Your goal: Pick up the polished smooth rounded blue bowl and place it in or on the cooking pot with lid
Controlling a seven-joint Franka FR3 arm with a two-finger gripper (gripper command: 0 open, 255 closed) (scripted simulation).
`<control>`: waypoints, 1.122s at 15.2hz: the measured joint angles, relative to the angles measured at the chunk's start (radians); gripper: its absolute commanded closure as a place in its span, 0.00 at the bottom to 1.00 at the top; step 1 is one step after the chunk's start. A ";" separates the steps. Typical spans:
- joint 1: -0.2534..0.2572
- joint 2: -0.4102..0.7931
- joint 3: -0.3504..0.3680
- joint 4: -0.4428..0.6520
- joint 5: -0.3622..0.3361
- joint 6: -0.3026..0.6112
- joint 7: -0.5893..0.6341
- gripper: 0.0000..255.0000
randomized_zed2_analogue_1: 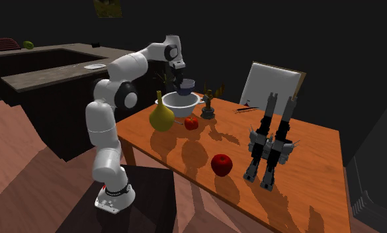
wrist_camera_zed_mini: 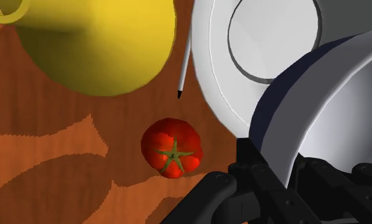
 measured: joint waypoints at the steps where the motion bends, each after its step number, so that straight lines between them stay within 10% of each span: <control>1: 0.037 0.050 0.015 0.052 -0.042 -0.018 0.041 1.00; 8: 0.346 0.345 0.014 0.425 -0.283 -0.168 0.218 1.00; 17: 0.265 0.283 0.031 0.204 -0.237 -0.011 0.237 1.00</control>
